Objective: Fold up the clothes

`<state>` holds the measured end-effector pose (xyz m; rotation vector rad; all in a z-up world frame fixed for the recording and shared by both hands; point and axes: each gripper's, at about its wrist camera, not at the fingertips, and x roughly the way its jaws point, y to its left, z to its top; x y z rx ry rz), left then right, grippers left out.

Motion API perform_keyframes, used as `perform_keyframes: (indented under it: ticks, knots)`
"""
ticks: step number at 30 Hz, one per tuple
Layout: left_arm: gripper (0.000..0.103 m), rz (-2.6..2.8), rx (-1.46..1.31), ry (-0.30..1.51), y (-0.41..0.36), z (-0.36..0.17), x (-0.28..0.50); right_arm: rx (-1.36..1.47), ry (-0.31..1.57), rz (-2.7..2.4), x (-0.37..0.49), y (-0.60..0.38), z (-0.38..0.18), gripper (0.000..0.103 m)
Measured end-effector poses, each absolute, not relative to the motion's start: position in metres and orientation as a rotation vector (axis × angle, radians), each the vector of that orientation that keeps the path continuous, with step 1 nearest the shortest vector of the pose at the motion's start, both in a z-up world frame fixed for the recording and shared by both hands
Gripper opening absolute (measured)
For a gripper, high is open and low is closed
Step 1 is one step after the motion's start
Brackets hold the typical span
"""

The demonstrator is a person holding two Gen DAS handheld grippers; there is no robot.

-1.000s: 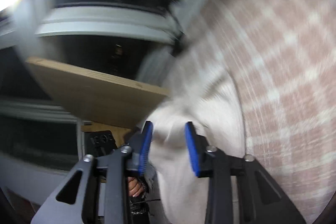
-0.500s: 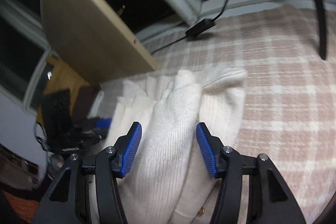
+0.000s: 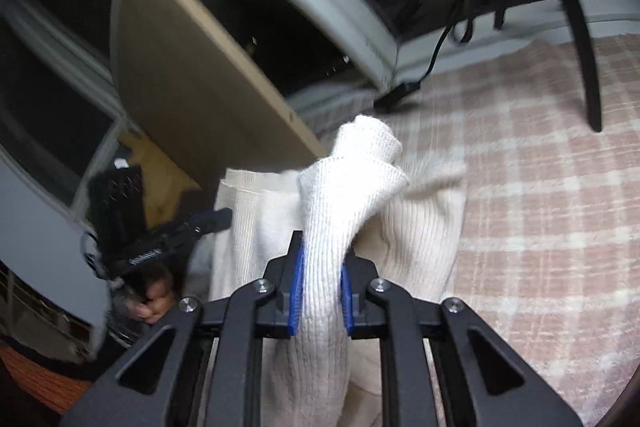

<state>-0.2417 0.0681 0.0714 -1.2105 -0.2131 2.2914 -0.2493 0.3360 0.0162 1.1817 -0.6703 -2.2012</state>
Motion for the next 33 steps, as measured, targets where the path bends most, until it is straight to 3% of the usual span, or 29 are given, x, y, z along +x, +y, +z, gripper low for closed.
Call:
perform_keyframes:
  ticks: [4, 6, 11, 13, 18, 22, 24, 28, 29, 30, 31, 32, 33]
  knots:
    - [0.006, 2.335, -1.285, -0.146, 0.074, 0.050, -0.269, 1.218, -0.667, -2.218, -0.270, 0.339, 0.006, 0.015]
    - [0.007, 2.330, -1.367, -0.113, 0.076, 0.027, -0.279, 1.306, -0.571, -2.252, -0.284, 0.329, -0.013, 0.015]
    - [0.020, 2.346, -1.390, -0.177, 0.063, 0.020, -0.279, 1.363, -0.530, -2.315, -0.285, 0.333, -0.008, 0.029]
    - [0.015, 2.361, -1.362, -0.188, 0.060, 0.031, -0.273, 1.336, -0.501, -2.386, -0.274, 0.339, 0.008, 0.029]
    - [0.016, 2.321, -1.269, -0.230, 0.065, 0.055, -0.258, 1.161, -0.422, -2.421, -0.254, 0.328, 0.036, 0.029]
    - [0.021, 2.270, -1.295, -0.167, 0.092, 0.039, -0.261, 1.231, -0.383, -2.354, -0.270, 0.305, 0.013, 0.033]
    - [0.017, 2.303, -1.371, -0.110, 0.100, 0.018, -0.273, 1.284, -0.403, -2.336, -0.280, 0.306, -0.005, 0.035]
    - [0.013, 2.334, -1.391, -0.216, 0.078, 0.020, -0.274, 1.286, -0.472, -2.362, -0.272, 0.325, -0.001, 0.034]
    - [0.026, 2.374, -1.394, -0.208, 0.073, 0.025, -0.272, 1.279, -0.463, -2.425, -0.264, 0.331, 0.007, 0.042]
    - [0.035, 2.414, -1.396, -0.199, 0.067, 0.031, -0.270, 1.270, -0.453, -2.489, -0.257, 0.338, 0.011, 0.057]
    - [0.051, 2.425, -1.398, -0.213, 0.064, 0.033, -0.269, 1.257, -0.461, -2.529, -0.253, 0.343, 0.014, 0.065]
    - [0.059, 2.430, -1.400, -0.230, 0.061, 0.035, -0.269, 1.240, -0.496, -2.545, -0.250, 0.349, 0.016, 0.073]
    - [0.060, 2.424, -1.403, -0.242, 0.058, 0.036, -0.271, 1.230, -0.529, -2.554, -0.249, 0.354, 0.017, 0.073]
